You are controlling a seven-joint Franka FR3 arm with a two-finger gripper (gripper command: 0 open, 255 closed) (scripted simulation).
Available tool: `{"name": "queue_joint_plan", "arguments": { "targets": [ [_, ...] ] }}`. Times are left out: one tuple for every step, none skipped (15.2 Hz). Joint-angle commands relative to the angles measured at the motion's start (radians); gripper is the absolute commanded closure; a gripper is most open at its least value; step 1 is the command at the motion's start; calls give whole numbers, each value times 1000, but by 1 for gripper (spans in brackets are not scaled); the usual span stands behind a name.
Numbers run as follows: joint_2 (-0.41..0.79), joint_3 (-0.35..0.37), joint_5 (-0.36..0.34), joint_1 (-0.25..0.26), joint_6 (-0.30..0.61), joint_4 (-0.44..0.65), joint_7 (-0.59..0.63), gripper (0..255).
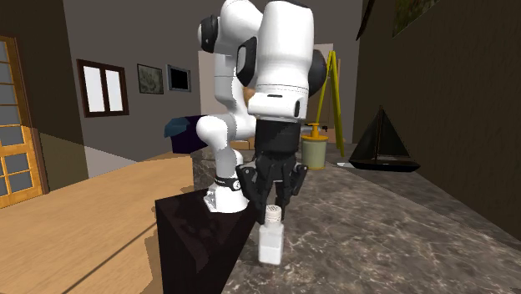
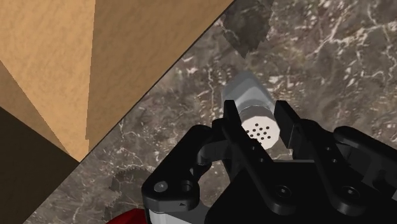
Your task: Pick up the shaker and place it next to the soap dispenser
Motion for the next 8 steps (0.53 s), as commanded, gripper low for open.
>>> {"name": "queue_joint_plan", "arguments": {
  "targets": [
    [-10, 0, -1, 0, -23, 13, -2, 255],
    [-16, 0, -2, 0, -36, 20, -2, 255],
    [-21, 0, -3, 1, -49, 28, -2, 255],
    [-26, 0, -4, 1, -62, 36, -2, 255],
    [-32, 1, -5, 1, -75, 44, -3, 255],
    [-37, 1, -5, 2, -88, 52, -3, 255],
    [-41, 1, -6, 2, -101, 61, -3, 255],
    [-46, 2, -7, 2, -114, 69, -4, 255]
  ]
}}
